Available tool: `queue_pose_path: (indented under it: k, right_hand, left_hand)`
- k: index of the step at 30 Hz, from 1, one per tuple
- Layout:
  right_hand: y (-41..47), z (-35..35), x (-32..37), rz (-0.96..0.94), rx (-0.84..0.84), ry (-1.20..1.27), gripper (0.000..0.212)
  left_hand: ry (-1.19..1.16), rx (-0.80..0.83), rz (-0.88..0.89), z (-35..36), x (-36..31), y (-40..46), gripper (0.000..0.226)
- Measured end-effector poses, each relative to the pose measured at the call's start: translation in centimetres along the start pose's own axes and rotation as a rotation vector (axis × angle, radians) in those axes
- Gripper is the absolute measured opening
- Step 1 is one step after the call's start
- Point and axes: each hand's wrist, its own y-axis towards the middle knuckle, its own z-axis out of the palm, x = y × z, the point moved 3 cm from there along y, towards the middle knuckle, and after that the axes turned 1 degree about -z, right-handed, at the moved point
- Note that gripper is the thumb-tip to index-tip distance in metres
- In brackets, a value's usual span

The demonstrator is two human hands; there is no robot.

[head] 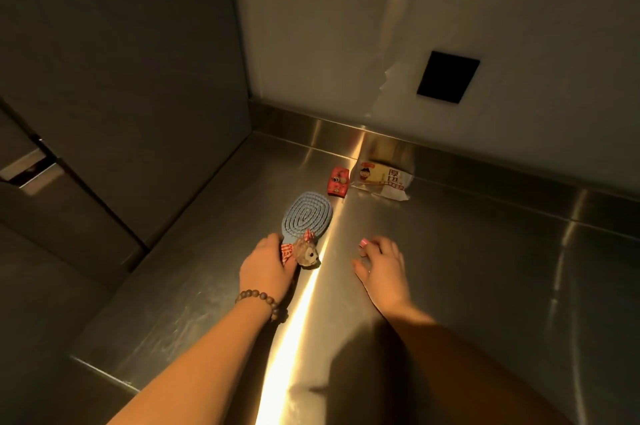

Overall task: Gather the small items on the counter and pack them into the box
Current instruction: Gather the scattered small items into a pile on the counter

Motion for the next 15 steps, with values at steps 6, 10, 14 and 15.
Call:
queue_pose_path:
  k: [6,10,14,15]
  right_hand:
    - [-4.8,-1.0,-3.2,0.078,-0.048,-0.007,0.038]
    - [-8.9,-2.8,-6.7,0.172,-0.082,-0.014,0.045]
    - [-13.3,-5.2,-10.8,0.258,-0.110,-0.018,0.048]
    - [-14.5,-5.9,-12.0,0.286,-0.124,-0.016,0.048]
  left_hand:
    - [-0.056,0.069,0.120,1.9,-3.7,-2.7,0.041]
    - [-0.094,0.133,0.202,4.2,-7.1,-5.1,0.045]
    - [-0.104,0.187,0.294,6.6,-10.9,-7.9,0.046]
    - [-0.104,0.202,0.318,7.3,-11.9,-8.6,0.045]
